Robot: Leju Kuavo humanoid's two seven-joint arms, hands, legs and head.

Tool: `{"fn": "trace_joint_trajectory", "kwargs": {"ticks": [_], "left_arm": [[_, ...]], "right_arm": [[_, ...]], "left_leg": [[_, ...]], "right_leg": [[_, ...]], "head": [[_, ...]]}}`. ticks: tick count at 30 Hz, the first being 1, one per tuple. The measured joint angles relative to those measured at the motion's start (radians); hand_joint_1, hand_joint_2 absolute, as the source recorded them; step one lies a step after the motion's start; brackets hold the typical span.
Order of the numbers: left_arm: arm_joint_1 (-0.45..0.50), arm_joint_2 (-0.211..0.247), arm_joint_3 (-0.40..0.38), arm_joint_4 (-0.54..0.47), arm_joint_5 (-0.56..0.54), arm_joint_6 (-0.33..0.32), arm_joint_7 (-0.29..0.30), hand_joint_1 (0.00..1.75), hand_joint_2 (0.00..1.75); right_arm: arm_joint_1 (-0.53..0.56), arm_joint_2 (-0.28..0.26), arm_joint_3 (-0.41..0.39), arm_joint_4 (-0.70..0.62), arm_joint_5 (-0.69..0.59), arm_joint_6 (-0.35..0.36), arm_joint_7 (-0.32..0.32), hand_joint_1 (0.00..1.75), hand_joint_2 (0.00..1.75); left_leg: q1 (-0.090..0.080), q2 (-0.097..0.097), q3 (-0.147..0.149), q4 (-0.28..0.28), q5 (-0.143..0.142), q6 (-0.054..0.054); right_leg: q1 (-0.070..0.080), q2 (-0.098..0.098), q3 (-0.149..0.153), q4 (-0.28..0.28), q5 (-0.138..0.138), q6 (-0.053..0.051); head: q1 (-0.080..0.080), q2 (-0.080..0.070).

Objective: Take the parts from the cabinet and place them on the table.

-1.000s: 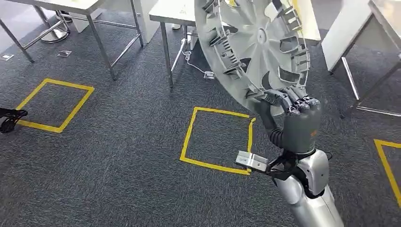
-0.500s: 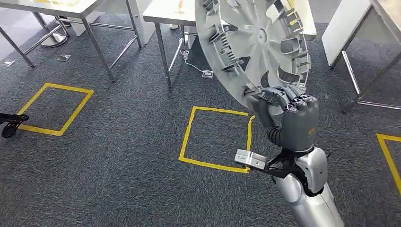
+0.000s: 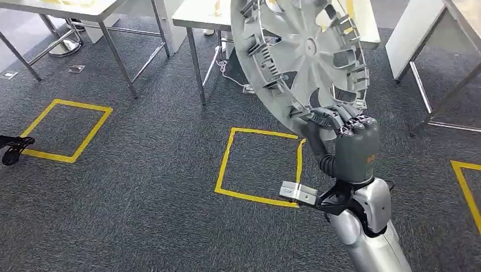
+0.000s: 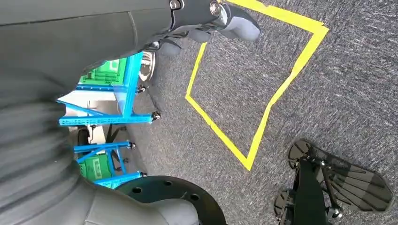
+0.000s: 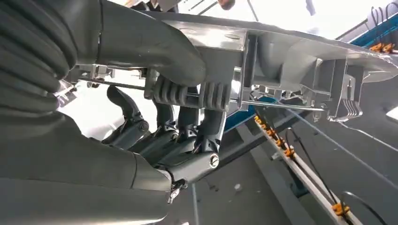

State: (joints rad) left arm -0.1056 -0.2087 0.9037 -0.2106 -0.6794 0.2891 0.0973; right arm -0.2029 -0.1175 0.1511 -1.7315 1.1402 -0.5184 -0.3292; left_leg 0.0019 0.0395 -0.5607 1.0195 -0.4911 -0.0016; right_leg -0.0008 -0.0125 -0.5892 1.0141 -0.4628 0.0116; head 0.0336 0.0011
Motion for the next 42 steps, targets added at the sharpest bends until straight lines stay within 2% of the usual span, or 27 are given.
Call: {"fn": "trace_joint_trajectory", "kwargs": {"ticks": [27, 28, 33, 35, 37, 38, 39, 41, 42], "left_arm": [[-0.004, 0.005, 0.013, -0.001, 0.000, 0.004, 0.000, 0.00, 1.75], [-0.004, 0.006, 0.013, -0.001, -0.001, 0.004, 0.000, 0.00, 1.75], [-0.005, 0.010, 0.013, -0.002, -0.003, 0.002, 0.000, 0.00, 1.75], [-0.006, 0.012, 0.013, -0.002, -0.004, 0.002, 0.000, 0.00, 1.75], [-0.008, 0.012, 0.013, -0.003, -0.005, 0.002, 0.000, 0.00, 1.75], [-0.008, 0.011, 0.013, -0.003, -0.006, 0.002, 0.001, 0.00, 1.75], [-0.010, 0.011, 0.013, -0.003, -0.007, 0.002, 0.000, 0.00, 1.75], [-0.012, 0.011, 0.013, -0.003, -0.007, 0.002, 0.000, 0.00, 1.75], [-0.012, 0.011, 0.013, -0.003, -0.007, 0.002, 0.000, 0.00, 1.75]], "right_arm": [[-0.029, 0.000, 0.003, 0.050, -0.032, -0.007, -0.018, 1.75, 1.75], [-0.029, 0.000, 0.003, 0.050, -0.032, -0.008, -0.018, 1.75, 1.75], [-0.029, 0.000, 0.003, 0.051, -0.035, -0.009, -0.019, 1.75, 1.75], [-0.030, 0.000, 0.003, 0.051, -0.035, -0.009, -0.020, 1.75, 1.75], [-0.031, 0.000, 0.003, 0.051, -0.036, -0.009, -0.021, 1.75, 1.75], [-0.031, -0.002, 0.002, 0.050, -0.036, -0.010, -0.021, 1.75, 1.75], [-0.034, -0.002, 0.002, 0.051, -0.036, -0.010, -0.021, 1.75, 1.75], [-0.036, -0.003, 0.002, 0.051, -0.037, -0.011, -0.021, 1.75, 1.75], [-0.035, -0.003, 0.002, 0.051, -0.037, -0.011, -0.021, 1.75, 1.75]], "left_leg": [[0.000, 0.000, 0.000, 0.001, 0.000, 0.000], [-0.004, 0.000, -0.001, 0.004, -0.002, 0.003], [-0.006, 0.000, -0.002, 0.007, -0.004, 0.007], [-0.008, 0.000, -0.004, 0.009, -0.005, 0.011], [-0.005, 0.000, -0.002, 0.000, -0.002, 0.020], [0.005, 0.003, 0.008, -0.012, 0.007, 0.024], [0.006, 0.004, 0.010, -0.017, 0.008, 0.029], [0.007, 0.004, 0.009, -0.017, 0.007, 0.032], [0.007, 0.005, 0.009, -0.017, 0.006, 0.032]], "right_leg": [[0.000, 0.000, 0.000, 0.000, 0.000, 0.000], [-0.005, 0.000, 0.000, -0.002, 0.002, 0.002], [-0.006, 0.000, 0.000, -0.001, 0.003, 0.005], [-0.008, 0.000, 0.000, -0.002, 0.005, 0.009], [-0.006, 0.000, 0.003, -0.006, 0.005, 0.016], [-0.010, 0.002, 0.002, 0.004, -0.001, 0.018], [-0.008, 0.005, -0.017, 0.044, -0.029, 0.020], [-0.013, 0.007, -0.094, 0.201, -0.106, 0.028], [-0.015, 0.007, -0.132, 0.276, -0.133, 0.031]], "head": [[0.000, 0.000], [0.000, 0.000], [0.000, 0.000], [0.000, 0.000], [0.000, 0.000], [-0.001, 0.000], [0.004, 0.000], [0.004, 0.000], [0.004, 0.000]]}}
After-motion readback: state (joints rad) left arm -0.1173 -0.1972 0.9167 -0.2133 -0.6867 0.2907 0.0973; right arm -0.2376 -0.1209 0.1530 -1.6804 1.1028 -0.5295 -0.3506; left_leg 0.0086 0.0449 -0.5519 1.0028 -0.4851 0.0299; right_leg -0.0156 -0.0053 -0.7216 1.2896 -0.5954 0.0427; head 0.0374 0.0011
